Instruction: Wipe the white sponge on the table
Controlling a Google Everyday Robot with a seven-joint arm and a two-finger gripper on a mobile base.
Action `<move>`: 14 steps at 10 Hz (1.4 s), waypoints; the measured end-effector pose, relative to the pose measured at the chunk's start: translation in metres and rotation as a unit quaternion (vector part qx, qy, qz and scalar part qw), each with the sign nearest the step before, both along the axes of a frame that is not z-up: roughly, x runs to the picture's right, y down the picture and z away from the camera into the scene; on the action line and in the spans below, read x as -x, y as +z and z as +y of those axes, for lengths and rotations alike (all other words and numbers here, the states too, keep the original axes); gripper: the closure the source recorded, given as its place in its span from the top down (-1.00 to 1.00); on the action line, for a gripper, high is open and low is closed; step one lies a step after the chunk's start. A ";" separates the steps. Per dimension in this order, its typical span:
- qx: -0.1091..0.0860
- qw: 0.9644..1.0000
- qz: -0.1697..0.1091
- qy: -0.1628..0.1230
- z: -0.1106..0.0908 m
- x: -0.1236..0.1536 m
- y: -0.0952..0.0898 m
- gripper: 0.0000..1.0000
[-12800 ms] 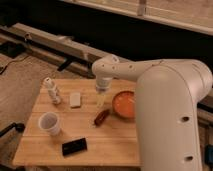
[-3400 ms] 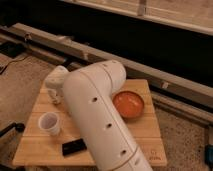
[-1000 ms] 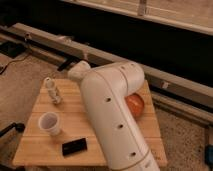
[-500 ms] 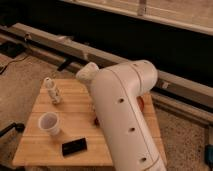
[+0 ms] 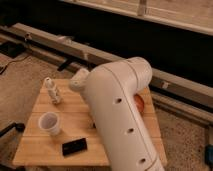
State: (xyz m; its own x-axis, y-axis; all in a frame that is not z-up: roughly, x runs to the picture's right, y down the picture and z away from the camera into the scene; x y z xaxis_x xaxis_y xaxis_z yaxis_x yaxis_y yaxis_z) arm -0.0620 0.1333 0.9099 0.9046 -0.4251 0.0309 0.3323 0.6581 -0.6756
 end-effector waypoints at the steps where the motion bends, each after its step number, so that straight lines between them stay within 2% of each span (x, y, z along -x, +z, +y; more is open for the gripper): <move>1: 0.002 1.000 -0.003 -0.011 0.004 0.005 0.001 -1.00; 14: 0.004 1.000 -0.007 -0.009 0.005 0.009 0.000 -1.00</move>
State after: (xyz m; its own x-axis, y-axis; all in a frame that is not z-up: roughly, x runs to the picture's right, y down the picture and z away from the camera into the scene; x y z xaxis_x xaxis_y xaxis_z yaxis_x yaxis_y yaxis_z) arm -0.0707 0.1380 0.9102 0.8959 -0.4418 0.0473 0.3546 0.6466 -0.6754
